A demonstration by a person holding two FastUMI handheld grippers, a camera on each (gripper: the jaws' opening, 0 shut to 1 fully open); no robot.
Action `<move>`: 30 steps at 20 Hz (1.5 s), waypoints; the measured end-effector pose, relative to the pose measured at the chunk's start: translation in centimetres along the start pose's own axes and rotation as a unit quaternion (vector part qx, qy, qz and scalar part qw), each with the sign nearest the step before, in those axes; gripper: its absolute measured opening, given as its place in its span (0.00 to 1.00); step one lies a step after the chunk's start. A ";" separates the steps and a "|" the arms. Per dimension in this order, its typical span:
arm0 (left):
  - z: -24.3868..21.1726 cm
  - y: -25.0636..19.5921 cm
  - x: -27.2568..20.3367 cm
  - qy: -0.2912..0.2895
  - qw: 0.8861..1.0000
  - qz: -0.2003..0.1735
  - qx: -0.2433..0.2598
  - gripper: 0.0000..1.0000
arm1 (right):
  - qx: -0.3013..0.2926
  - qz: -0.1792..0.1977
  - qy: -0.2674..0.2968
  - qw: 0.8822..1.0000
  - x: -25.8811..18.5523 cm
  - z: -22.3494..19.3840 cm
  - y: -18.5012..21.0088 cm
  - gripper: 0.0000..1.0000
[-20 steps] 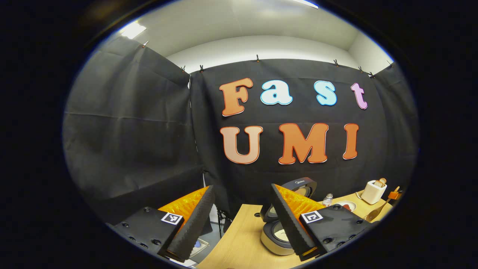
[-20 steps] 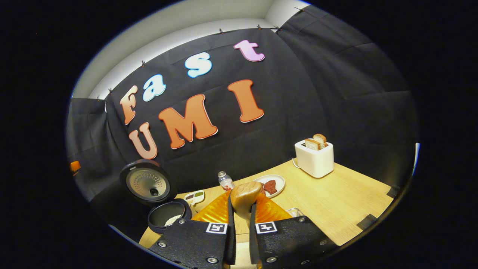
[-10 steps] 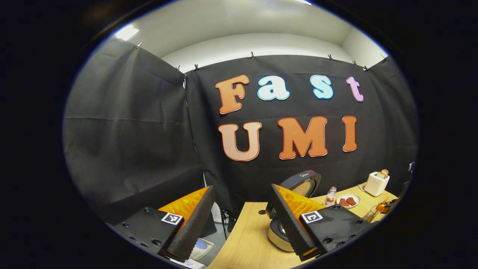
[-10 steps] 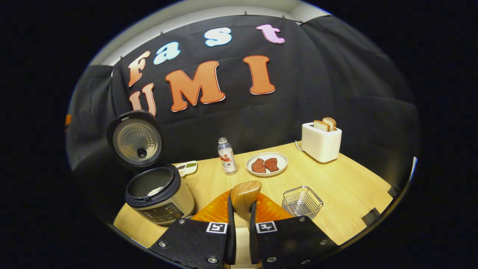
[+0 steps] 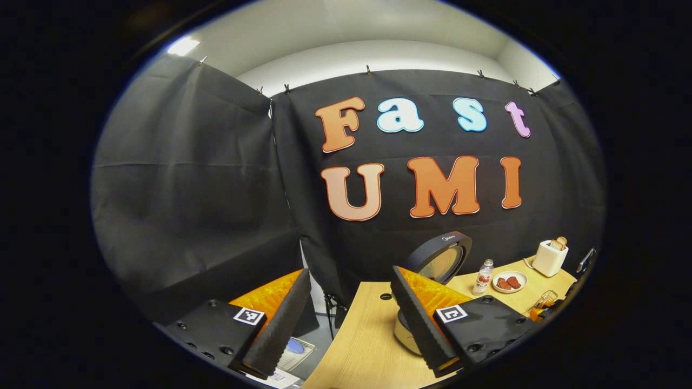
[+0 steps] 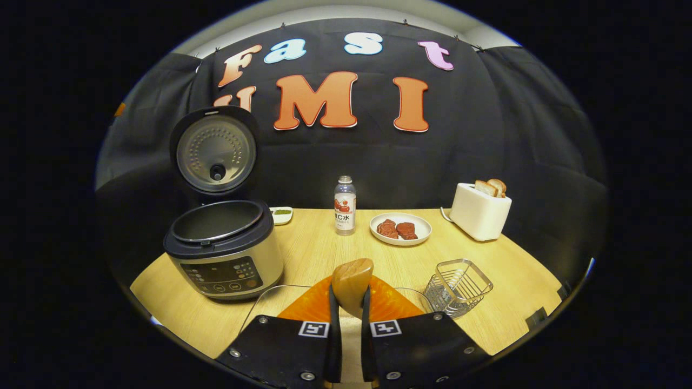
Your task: Close the left gripper, press the button to open the rice cooker; take a wooden spoon from the chopstick holder with the right hand, scoop a spoonful of rice and pour it into the rice cooker, then put the wooden spoon back into the chopstick holder.
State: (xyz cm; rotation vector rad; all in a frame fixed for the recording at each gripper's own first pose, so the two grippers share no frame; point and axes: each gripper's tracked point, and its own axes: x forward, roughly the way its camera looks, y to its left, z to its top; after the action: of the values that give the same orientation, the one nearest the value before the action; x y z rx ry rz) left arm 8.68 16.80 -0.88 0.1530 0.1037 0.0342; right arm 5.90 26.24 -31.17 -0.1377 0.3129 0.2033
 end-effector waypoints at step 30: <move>-1.7 1.3 -0.5 0.019 0.999 0.007 -0.033 0.94 | 0.529 0.066 0.089 0.841 -1.6 -3.7 -1.1 0.13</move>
State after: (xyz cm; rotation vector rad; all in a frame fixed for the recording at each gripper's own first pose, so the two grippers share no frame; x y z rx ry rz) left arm 7.99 18.31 -2.30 0.0873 0.1387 0.0543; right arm 3.54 24.24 -34.01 0.9770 0.5828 0.1304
